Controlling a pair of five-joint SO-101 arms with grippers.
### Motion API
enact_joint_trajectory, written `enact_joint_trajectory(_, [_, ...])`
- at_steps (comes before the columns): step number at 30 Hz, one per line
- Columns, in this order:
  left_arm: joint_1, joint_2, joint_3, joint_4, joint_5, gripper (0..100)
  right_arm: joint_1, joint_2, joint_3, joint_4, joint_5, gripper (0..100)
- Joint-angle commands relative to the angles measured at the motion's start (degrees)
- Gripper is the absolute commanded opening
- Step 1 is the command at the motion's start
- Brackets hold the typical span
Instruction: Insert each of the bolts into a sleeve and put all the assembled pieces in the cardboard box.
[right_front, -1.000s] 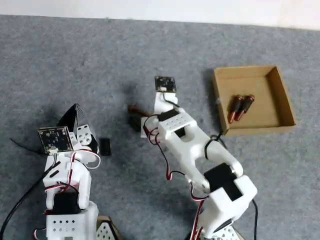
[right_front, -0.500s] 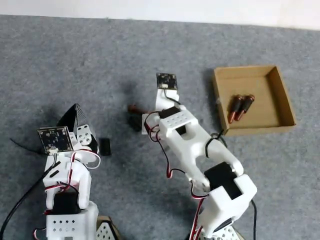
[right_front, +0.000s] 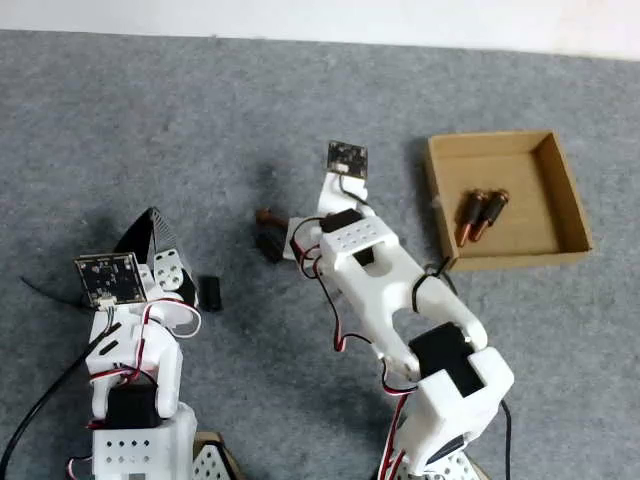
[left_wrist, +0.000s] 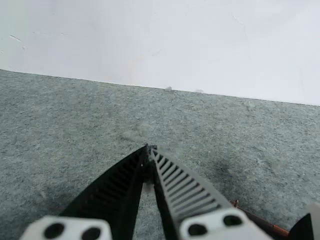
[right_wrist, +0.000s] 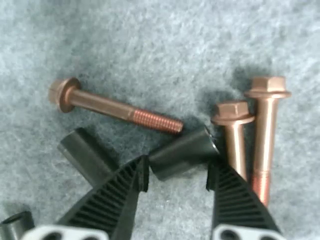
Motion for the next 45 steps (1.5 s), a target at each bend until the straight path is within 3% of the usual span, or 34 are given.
enact_joint_trajectory(1, [-0.13, -0.75, 1.10, -1.14, -0.26, 1, 1.10, -0.40, -2.95, 0.04, -0.53, 18.6])
enact_joint_trajectory(12, [-0.13, -0.75, 1.10, -1.14, -0.26, 1, 5.85, -0.48, -2.68, 0.13, -5.19, 18.6])
enact_joint_trajectory(45, [0.40, -0.75, 1.10, -1.14, -0.18, 1, 10.33, -0.75, -3.12, 4.97, -5.36, 18.7])
